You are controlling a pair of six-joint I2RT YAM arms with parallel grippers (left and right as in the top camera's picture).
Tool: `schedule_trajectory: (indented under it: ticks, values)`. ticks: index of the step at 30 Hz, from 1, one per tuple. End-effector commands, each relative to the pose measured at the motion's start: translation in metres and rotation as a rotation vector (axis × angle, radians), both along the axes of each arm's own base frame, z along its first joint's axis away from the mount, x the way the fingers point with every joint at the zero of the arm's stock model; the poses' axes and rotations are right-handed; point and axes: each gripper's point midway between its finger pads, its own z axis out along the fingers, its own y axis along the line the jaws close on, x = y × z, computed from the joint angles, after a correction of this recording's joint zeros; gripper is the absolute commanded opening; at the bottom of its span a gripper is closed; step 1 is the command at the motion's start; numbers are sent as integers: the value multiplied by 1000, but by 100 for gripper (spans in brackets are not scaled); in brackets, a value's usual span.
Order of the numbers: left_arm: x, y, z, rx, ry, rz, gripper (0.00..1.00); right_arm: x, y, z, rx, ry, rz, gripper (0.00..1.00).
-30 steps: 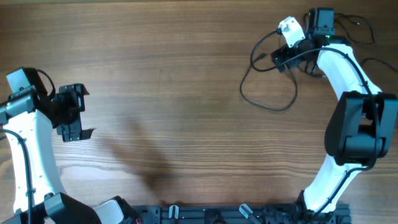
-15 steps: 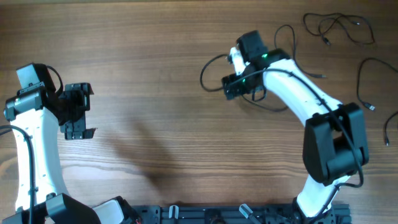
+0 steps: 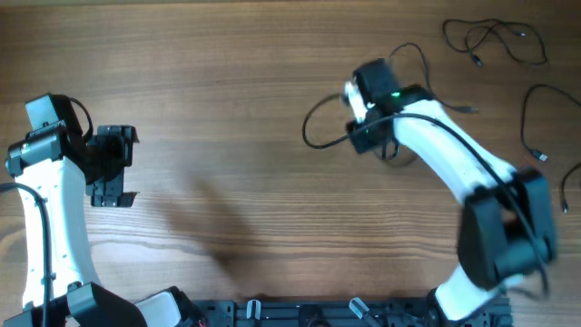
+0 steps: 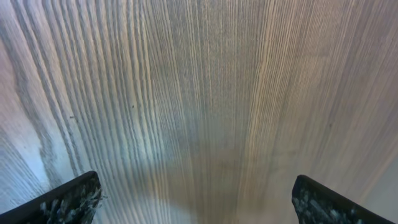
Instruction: Untangle cables
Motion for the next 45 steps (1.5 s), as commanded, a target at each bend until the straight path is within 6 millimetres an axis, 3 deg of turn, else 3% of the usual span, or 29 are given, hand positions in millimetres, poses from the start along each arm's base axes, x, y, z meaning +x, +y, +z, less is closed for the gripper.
schedule_trajectory:
  ticks: [1,3,4,6,9,13,16,22,25,26,28,30,32,33,34,35,36,37,40,45]
  values:
    - [-1,2,6,41,-16,-45,100,26,2,118,51,-352,143,4]
    - [-1,2,6,40,-16,-45,100,34,-18,156,37,-480,149,4]
    - [-1,2,6,41,-16,-45,100,39,-31,161,16,-504,140,4]
    - [-1,2,6,40,-17,-45,100,56,-66,160,2,-538,59,4]
    - [-1,2,6,41,-17,-45,100,78,-94,156,49,-581,30,4]
    - [0,2,6,41,-18,-45,100,105,-130,119,55,-568,111,4]
    - [3,4,7,47,-32,-41,100,109,-139,80,0,-498,200,4]
    - [6,5,8,52,-45,-41,100,130,-154,71,-101,-561,316,4]
    - [6,5,8,52,-45,-41,100,135,-192,40,-151,-511,236,4]
    - [6,5,8,52,-45,-41,100,133,-207,28,-170,-481,202,17]
    - [6,5,8,52,-45,-41,100,135,-227,23,-139,-489,98,100]
    - [6,5,8,52,-45,-41,100,149,-244,41,-50,-587,-96,100]
    - [6,5,8,52,-45,-41,100,166,-259,70,158,-716,-337,100]
    - [6,5,8,52,-45,-41,100,170,-259,76,217,-745,-357,99]
    - [6,5,8,52,-45,-41,100,175,-257,82,260,-780,-363,84]
    - [7,5,8,53,-47,-41,100,182,-258,82,272,-808,-376,38]
    - [8,6,9,55,-52,-41,100,184,-259,82,297,-813,-410,12]
    - [8,6,9,56,-54,-41,100,187,-259,81,341,-808,-457,4]
    - [10,7,9,59,-60,-40,100,202,-259,92,413,-757,-517,5]
    - [10,7,10,60,-62,-41,100,244,-267,107,403,-659,-521,6]
